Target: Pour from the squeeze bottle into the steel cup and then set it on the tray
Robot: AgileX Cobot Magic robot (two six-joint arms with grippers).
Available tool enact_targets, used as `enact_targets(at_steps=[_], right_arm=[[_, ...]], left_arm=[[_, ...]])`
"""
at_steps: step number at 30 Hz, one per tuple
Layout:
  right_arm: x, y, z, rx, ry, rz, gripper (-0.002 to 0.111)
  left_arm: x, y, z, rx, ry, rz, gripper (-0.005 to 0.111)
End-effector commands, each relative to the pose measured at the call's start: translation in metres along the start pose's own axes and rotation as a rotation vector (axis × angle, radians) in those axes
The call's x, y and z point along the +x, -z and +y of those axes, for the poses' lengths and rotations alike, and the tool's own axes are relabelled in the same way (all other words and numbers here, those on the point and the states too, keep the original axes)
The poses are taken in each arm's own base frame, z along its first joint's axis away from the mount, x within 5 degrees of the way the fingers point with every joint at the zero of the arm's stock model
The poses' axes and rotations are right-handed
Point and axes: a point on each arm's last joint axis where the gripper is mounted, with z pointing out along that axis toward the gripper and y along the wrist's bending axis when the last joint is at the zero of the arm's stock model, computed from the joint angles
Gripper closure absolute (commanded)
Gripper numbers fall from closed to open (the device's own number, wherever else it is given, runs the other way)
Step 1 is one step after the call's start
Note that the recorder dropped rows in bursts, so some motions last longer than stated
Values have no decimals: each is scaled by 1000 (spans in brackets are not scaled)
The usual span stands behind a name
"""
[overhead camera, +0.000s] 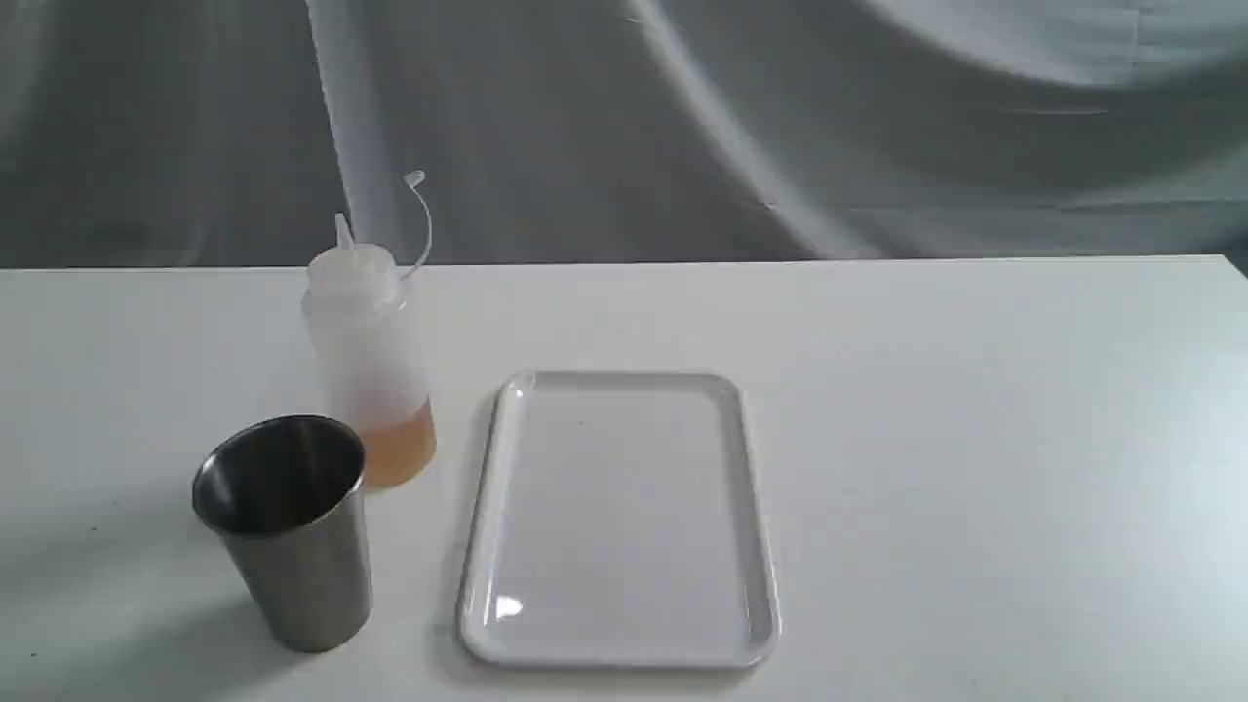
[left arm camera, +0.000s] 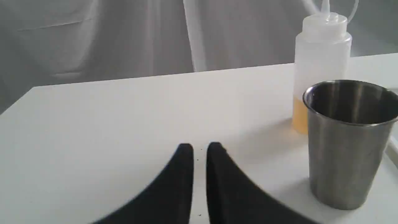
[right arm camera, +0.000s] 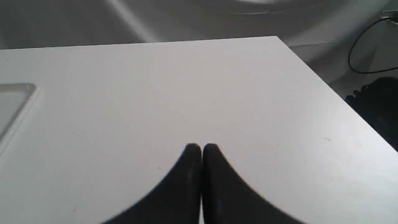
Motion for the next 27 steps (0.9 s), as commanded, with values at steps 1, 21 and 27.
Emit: enact_targets(at_steps=[1, 21, 27], right_arm=[[-1, 0, 0, 4, -2, -27, 108], [-41, 11, -5, 11, -214, -490, 108], [-43, 12, -9, -16, -456, -525, 108]], left_arm=[[1, 0, 0, 1, -1, -8, 98], [1, 0, 0, 1, -1, -8, 98], [1, 0, 0, 1, -1, -8, 98]])
